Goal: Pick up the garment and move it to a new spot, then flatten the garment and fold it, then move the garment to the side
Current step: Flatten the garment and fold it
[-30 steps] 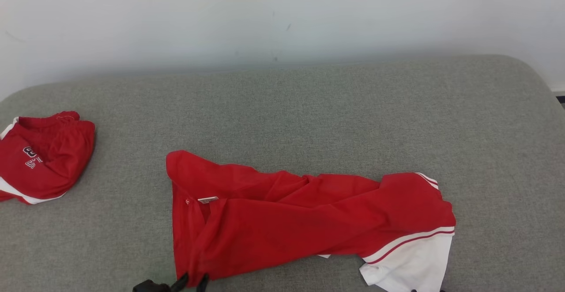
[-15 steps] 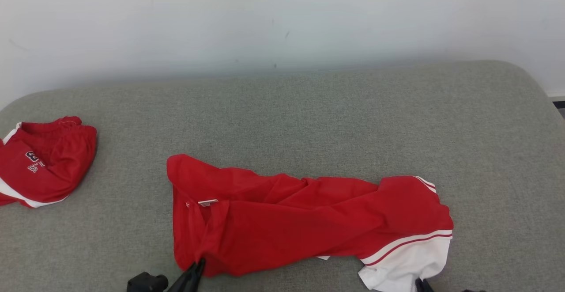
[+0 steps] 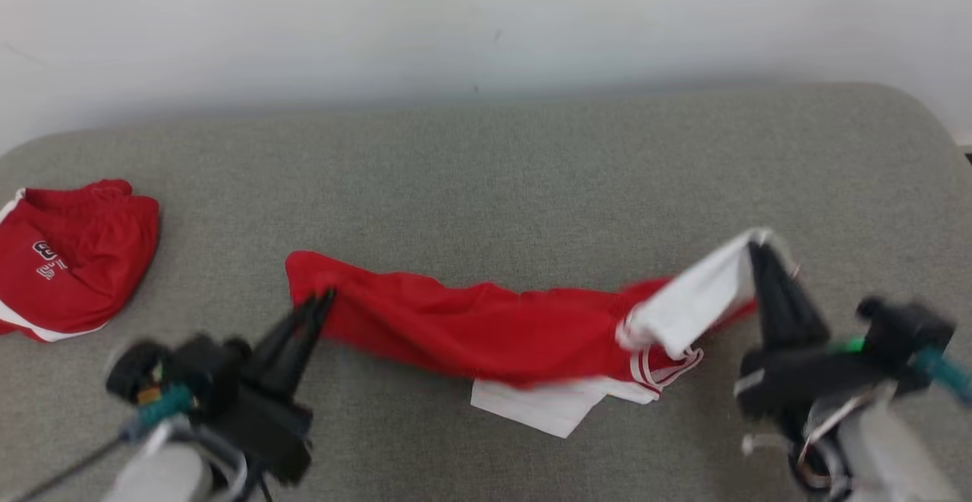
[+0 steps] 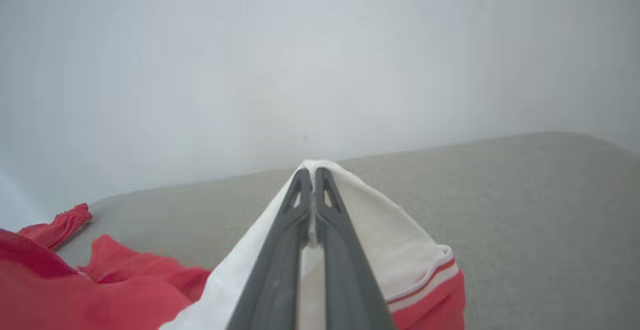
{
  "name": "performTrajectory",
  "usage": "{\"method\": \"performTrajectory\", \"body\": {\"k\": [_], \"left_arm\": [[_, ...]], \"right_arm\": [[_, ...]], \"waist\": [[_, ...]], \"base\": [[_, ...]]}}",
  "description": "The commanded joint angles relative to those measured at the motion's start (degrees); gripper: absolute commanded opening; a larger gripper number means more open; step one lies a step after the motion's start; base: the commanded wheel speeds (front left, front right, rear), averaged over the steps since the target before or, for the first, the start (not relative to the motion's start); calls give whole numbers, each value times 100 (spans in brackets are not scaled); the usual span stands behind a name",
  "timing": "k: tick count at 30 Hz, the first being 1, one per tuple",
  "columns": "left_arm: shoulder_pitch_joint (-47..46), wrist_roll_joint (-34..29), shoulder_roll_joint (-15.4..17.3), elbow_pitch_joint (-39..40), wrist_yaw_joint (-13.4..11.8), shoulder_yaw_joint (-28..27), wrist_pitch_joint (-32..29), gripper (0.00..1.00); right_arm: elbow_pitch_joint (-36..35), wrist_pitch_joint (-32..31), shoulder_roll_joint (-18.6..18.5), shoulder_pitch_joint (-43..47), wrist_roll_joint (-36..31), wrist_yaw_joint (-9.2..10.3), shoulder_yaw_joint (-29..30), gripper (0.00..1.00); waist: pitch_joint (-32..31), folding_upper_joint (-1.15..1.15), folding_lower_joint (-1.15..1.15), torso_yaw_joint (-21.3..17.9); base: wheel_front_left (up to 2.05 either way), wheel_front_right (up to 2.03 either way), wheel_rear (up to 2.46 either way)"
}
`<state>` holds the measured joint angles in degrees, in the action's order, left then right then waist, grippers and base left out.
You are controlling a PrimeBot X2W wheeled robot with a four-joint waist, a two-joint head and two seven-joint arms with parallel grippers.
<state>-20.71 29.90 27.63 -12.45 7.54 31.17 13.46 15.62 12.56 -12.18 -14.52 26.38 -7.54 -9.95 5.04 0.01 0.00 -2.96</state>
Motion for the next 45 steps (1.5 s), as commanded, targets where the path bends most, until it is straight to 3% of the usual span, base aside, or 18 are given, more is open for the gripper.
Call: {"method": "performTrajectory", "body": {"k": [1, 6, 12, 20, 27, 36, 45], "left_arm": [[-443, 36, 175, 124, -11, 76, -111, 0], [-1748, 377, 470, 315, -11, 268, -418, 0], [-4009, 874, 714, 101, -11, 544, -832, 0], [-6701, 1512, 625, -812, -11, 872, -1023, 0], [-8322, 1844, 541, -1604, -11, 1339, -916, 0], [-9594, 2292, 475, -2479, -11, 1920, -656, 0], [-9878, 2753, 486, -2886, -11, 2661, -307, 0]], "right_arm": [[-139, -103, -58, -386, 149, 11, 47, 0], [-292, -434, -223, -1537, 282, 11, 183, 0], [-20, -1052, -350, -3670, 351, 10, 450, 0], [889, -1556, -409, -6873, 13, 11, 438, 0], [1764, -1639, -542, -8882, -486, 11, 86, 0], [2978, -1419, -525, -10155, -881, 11, -103, 0], [3524, -1032, -391, -10129, -839, 11, -268, 0]], "waist": [[257, -1, 0, -12], [755, -1, 0, 18], [1685, -1, 0, 50], [2658, -1, 0, 55], [3086, -1, 0, 48], [3432, -1, 0, -59], [3591, -1, 0, -48]], "base": [[0, 0, 0], [0, 0, 0], [0, 0, 0], [0, 0, 0], [0, 0, 0], [0, 0, 0], [0, 0, 0]]}}
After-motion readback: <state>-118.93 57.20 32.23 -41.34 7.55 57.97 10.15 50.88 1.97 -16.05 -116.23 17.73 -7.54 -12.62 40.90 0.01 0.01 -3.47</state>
